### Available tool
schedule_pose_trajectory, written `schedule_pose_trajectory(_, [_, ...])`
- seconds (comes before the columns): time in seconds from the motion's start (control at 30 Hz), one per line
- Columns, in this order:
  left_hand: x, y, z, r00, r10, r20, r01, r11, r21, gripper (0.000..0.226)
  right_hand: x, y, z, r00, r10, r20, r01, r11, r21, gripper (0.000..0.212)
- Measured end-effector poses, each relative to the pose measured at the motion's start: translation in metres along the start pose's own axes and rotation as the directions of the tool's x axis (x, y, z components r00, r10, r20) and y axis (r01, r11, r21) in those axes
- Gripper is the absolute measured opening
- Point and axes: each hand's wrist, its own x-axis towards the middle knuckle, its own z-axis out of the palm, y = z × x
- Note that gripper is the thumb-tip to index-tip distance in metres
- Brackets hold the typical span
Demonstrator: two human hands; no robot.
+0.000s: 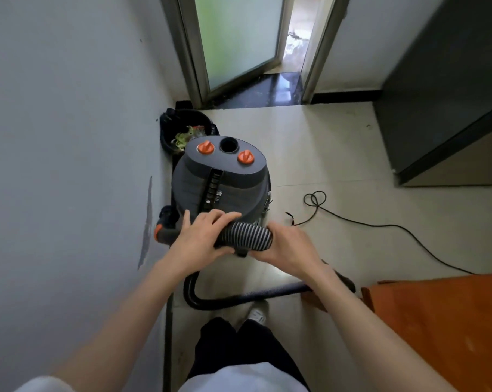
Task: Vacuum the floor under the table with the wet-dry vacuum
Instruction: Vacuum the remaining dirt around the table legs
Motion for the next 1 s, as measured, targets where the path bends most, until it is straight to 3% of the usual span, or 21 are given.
schedule_pose_trajectory(0.13, [-0.012, 0.000, 0.015, 0.999, 0.020, 0.040, -0.016, 0.996, -0.091, 0.049, -0.017, -0.002, 0.017, 0.997, 0.018, 0.072, -0.029, 0.987, 0.157, 0.042])
schedule_pose_trajectory(0.27, [-0.029, -0.026, 0.020, 0.998, -0.056, 0.034, 0.064, 0.951, -0.301, 0.044, -0.023, 0.007, 0.033, 0.987, 0.033, 0.157, -0.068, 0.973, 0.220, 0.051])
schedule_pose_trajectory(0.37, [-0.029, -0.061, 0.018, 0.996, -0.084, 0.035, 0.091, 0.915, -0.392, 0.047, -0.027, 0.016, 0.051, 0.983, 0.109, 0.149, -0.148, 0.950, 0.276, 0.044])
schedule_pose_trajectory(0.57, [-0.023, -0.095, 0.043, 0.959, -0.245, 0.140, 0.260, 0.961, -0.097, 0.044, -0.015, -0.003, 0.103, 0.973, 0.224, 0.063, -0.229, 0.879, 0.418, 0.043])
schedule_pose_trajectory(0.73, [-0.009, -0.102, 0.081, 0.983, -0.116, 0.144, 0.122, 0.992, -0.033, 0.051, 0.006, -0.028, 0.146, 0.960, 0.280, -0.026, -0.241, 0.869, 0.432, 0.047])
schedule_pose_trajectory(0.83, [-0.001, -0.110, 0.102, 0.992, -0.099, 0.072, 0.103, 0.993, -0.056, 0.051, 0.020, -0.038, 0.162, 0.941, 0.326, -0.090, -0.261, 0.868, 0.421, 0.048])
schedule_pose_trajectory(1.0, [0.009, -0.142, 0.122, 0.999, 0.010, -0.044, -0.010, 1.000, -0.002, 0.055, 0.074, -0.047, 0.188, 0.952, 0.305, -0.040, -0.268, 0.887, 0.376, 0.053])
